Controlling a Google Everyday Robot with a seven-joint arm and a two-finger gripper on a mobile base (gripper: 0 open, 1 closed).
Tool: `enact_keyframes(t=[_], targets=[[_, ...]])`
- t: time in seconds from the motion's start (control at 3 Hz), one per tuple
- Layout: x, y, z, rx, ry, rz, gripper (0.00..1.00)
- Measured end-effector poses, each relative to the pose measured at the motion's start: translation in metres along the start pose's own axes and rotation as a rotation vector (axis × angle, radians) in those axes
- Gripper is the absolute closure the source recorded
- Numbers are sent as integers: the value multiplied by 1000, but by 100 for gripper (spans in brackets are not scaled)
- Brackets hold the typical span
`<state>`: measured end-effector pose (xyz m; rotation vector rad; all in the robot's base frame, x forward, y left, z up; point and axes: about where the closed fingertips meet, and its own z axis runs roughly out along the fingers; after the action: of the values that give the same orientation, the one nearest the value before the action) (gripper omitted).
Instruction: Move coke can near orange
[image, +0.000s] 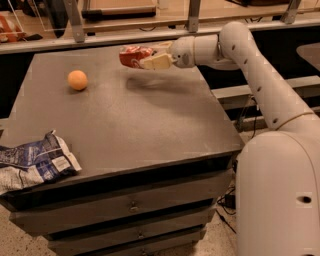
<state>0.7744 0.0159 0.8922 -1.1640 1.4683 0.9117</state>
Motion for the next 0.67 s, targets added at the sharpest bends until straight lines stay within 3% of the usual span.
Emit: enact_keyframes(t=[0.33,0.67], targets=[[1,1,1,-2,1,1,100],[-5,18,13,-44,-13,14,100]])
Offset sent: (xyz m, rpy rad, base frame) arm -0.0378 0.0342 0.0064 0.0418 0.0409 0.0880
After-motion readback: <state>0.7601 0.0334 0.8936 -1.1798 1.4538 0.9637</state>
